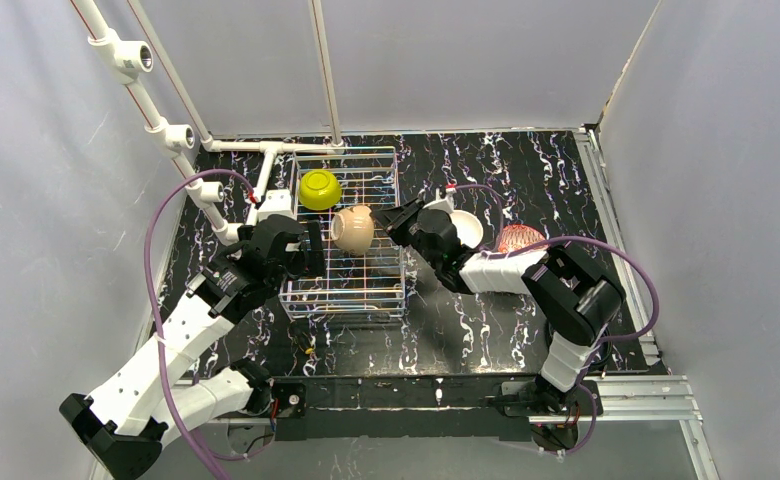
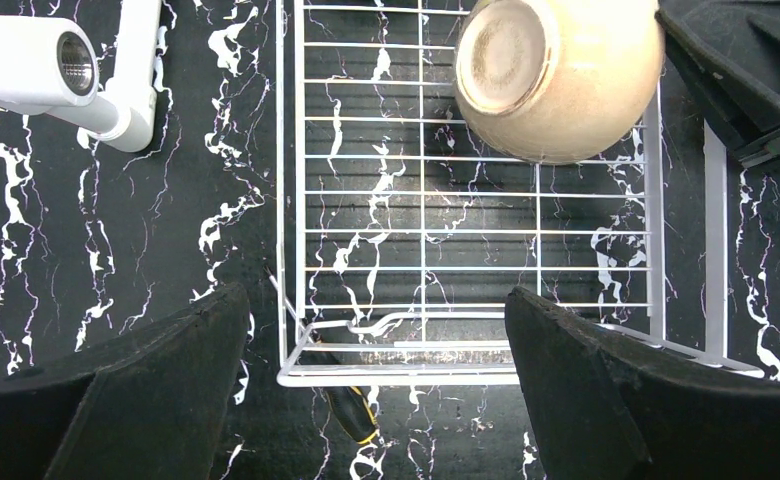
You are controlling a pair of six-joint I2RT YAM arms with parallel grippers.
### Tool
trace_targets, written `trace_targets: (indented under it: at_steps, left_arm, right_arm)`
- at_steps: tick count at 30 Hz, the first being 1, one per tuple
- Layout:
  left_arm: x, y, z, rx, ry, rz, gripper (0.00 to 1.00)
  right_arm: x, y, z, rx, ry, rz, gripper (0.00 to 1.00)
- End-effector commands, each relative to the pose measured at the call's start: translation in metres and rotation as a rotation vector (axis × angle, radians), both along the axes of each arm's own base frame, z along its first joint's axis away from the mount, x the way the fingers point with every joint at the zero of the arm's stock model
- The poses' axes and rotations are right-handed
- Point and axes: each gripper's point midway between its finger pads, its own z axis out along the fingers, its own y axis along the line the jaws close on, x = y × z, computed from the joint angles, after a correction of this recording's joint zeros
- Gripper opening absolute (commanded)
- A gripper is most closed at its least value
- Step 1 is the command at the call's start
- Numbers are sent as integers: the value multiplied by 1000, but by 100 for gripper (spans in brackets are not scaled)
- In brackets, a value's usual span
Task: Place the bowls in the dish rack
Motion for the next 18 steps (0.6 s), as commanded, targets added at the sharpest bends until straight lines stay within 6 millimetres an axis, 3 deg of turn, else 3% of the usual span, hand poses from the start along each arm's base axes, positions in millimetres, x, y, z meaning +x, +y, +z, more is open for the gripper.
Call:
trace_targets:
  at_steps: [1,14,18]
  left_arm:
    - [0,3,0,2,-5,22,98]
    - [2,2,0,1,-2,28,98]
    - [2,3,1,3,-11,29,98]
  right_arm:
    - [-3,-22,-32,-139,62,-54,25]
    - [6,-17,7,-252,-59,-26,37]
    - [4,-2,32,-305,-131,66,46]
